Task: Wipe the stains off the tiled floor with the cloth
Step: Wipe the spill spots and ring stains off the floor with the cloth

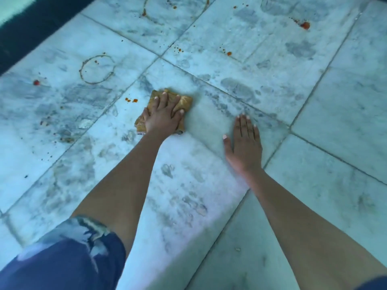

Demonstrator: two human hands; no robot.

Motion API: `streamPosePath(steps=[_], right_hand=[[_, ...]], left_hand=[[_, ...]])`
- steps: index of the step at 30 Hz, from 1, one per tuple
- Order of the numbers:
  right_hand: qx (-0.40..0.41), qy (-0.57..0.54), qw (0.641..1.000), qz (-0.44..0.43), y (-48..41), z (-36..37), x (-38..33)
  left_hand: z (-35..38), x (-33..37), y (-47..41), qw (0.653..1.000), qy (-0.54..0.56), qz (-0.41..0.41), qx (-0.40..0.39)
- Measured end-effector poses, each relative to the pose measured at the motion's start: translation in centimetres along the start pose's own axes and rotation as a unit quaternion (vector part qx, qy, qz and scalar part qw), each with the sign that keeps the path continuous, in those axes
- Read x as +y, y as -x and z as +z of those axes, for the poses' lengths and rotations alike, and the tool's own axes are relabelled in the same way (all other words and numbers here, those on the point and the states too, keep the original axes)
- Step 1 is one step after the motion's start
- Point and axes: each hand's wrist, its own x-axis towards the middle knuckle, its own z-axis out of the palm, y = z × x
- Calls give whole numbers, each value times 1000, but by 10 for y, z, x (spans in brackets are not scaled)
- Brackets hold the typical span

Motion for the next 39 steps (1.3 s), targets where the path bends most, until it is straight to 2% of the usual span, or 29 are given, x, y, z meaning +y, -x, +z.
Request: streamPosePath(steps=[3, 6, 8, 11, 13, 14, 18, 21, 23, 24, 26, 28, 30, 32, 34, 37, 39], right_hand=[[-1, -12, 1000, -20, -16, 7, -33], [-8, -17, 998, -61, -30, 13, -57], [-21, -16, 996, -86, -36, 20, -67], [-18, 14, 996, -85, -37, 30, -73], [-19, 24, 996, -83, -39, 35, -73], [-21, 26, 996, -84, -39, 36, -72], [-19, 37, 996, -84, -41, 35, -71], [-20, 27, 996, -80, -40, 32, -73], [-17, 21, 997, -77, -40, 31, -73], [-18, 20, 997, -75, -40, 31, -73], [-13, 19, 997, -77, -39, 31, -74], [-8, 17, 997, -77, -39, 32, -73], [-8, 19, 997, -77, -40, 32, -73], [-1, 25, 997, -79, -40, 34, -73], [1, 27, 997, -76, -40, 34, -72], [3, 21, 997, -75, -40, 32, -73], [3, 19, 997, -71, -40, 30, -74]], left_hand=[[8, 11, 12, 998, -13, 67, -12], [18, -30, 62, 992, -27, 121, 14], [17, -67, 82, 996, 7, 71, 59], [4, -102, 61, 981, 107, -94, 131], [-10, -108, 21, 963, 137, -179, 147], [-17, -107, 0, 963, 131, -190, 138], [-25, -76, -52, 989, 61, -106, 78], [-11, -57, -20, 999, -4, 21, 43], [-2, -67, 19, 997, -25, 71, 35], [0, -77, 32, 997, -28, 65, 40], [-4, -98, 28, 998, -27, -9, 57], [-14, -99, -7, 993, -10, -93, 73], [-24, -83, -51, 989, 1, -122, 79], [-24, -58, -84, 993, 1, -101, 65], [-18, -35, -85, 998, -22, -37, 48], [1, -30, -29, 993, -57, 89, 44], [8, -53, 11, 990, -65, 113, 46]])
